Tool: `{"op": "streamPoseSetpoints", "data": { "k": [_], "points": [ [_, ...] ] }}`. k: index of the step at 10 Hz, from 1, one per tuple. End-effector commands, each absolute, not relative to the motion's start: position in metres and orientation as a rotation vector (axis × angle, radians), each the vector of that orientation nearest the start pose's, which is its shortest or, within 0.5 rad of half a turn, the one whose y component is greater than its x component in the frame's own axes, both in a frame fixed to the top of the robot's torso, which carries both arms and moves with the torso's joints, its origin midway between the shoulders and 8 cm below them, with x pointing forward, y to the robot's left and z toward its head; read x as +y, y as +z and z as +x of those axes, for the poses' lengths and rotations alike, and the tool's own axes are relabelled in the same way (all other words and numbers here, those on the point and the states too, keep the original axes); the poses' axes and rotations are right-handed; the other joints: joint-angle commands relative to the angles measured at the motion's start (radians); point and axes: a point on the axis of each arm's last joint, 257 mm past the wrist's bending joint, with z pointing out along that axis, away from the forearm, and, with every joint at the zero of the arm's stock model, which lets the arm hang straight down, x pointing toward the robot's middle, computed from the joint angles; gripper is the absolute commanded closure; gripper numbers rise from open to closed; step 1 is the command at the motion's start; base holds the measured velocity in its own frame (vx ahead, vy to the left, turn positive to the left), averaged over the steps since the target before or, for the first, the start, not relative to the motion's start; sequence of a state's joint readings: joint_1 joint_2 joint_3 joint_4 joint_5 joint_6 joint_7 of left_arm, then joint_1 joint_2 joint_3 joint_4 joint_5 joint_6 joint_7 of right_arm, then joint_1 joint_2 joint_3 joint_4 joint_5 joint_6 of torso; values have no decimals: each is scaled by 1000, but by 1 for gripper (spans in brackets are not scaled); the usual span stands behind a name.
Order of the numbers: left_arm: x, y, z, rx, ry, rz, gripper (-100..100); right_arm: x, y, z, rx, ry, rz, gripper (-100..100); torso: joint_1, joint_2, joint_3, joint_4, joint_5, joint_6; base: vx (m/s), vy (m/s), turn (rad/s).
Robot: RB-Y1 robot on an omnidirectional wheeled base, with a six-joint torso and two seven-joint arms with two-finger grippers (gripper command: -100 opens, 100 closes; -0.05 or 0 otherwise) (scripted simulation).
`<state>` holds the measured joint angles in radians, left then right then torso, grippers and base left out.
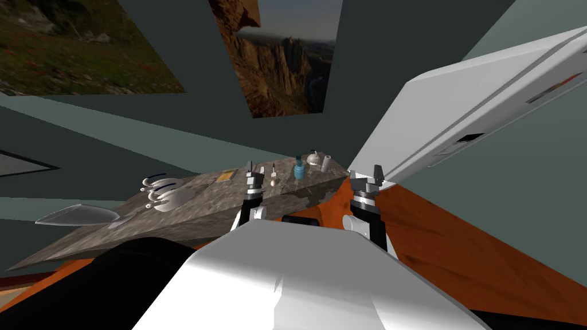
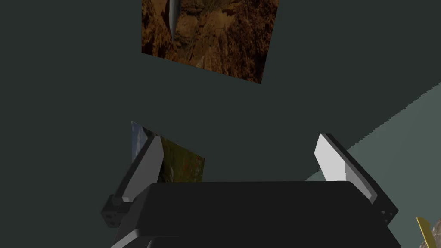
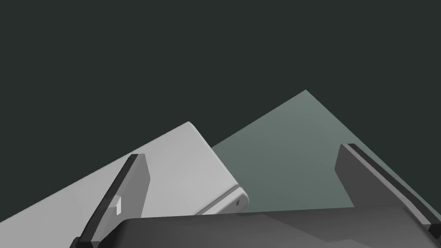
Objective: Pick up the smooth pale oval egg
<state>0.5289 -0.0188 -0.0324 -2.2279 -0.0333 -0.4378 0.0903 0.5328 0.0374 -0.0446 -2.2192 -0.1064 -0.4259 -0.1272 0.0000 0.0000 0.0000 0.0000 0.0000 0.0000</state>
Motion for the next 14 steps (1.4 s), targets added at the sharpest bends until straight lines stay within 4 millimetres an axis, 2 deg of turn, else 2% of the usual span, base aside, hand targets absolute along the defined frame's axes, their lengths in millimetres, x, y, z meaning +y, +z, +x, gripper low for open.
{"op": "streamPoseSetpoints", "data": {
  "k": [1, 6, 14],
  "points": [
    [275, -24, 365, 727, -1328, -790, -100, -319, -29, 356, 567, 1384, 930, 0, 0, 0, 0, 0, 0, 0, -32, 11, -82],
    [285, -35, 378, 864, -1223, -761, -100, -319, -29, 356, 567, 1384, 930, 0, 4, 4, 2, 1, 1, 0, -62, 43, -103],
    [316, -62, 399, 1059, -1027, -777, -100, -319, -29, 356, 567, 1384, 930, 0, 2, 2, 1, 0, 1, 0, -44, 33, -104]
  ]
}}
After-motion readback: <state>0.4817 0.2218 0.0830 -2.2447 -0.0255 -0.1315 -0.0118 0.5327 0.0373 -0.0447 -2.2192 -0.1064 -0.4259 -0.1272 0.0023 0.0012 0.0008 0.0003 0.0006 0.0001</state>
